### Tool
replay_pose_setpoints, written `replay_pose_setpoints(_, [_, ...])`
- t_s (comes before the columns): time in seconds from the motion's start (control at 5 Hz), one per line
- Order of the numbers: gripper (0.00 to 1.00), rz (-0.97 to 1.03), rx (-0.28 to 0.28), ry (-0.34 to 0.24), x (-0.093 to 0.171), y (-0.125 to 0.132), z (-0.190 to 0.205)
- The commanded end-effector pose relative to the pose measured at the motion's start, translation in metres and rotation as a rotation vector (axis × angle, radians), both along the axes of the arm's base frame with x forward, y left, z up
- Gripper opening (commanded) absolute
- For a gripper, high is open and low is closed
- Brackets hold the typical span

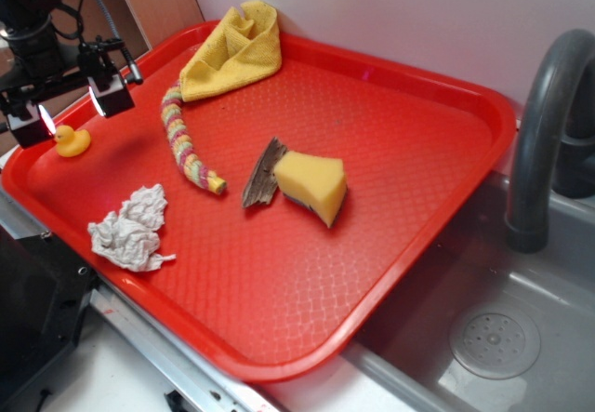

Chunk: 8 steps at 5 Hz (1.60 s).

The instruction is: Grab the yellow duck.

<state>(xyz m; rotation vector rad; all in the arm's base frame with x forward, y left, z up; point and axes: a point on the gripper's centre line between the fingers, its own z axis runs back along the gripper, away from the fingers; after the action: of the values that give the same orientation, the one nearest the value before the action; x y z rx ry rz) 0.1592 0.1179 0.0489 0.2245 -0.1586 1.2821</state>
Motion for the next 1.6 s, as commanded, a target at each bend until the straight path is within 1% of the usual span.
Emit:
replay_pose_setpoints(0.0, [1.0, 0.074, 0.096, 0.025, 0.004, 0.029, -0.011])
replay_pose_setpoints(0.2, [1.0, 0.081, 0.106, 0.045, 0.008, 0.035, -0.022])
replay_pose_setpoints(0.4, [1.0, 0.063, 0.129, 0.084, 0.011, 0.034, -0.032])
replay_pose_setpoints(0.6, [1.0, 0.064, 0.132, 0.092, 0.009, 0.032, -0.037])
replay_pose_setpoints(0.8, [0.0, 0.062, 0.144, 0.088, 0.009, 0.03, -0.039])
replay_pose_setpoints(1.0, [0.0, 0.085, 0.171, 0.102, 0.011, 0.032, -0.039])
replay_pose_setpoints(1.2, [0.0, 0.083, 0.138, 0.078, 0.017, 0.028, -0.027])
replay_pose_setpoints(1.4, [0.0, -0.014, 0.022, -0.064, 0.035, -0.007, 0.021])
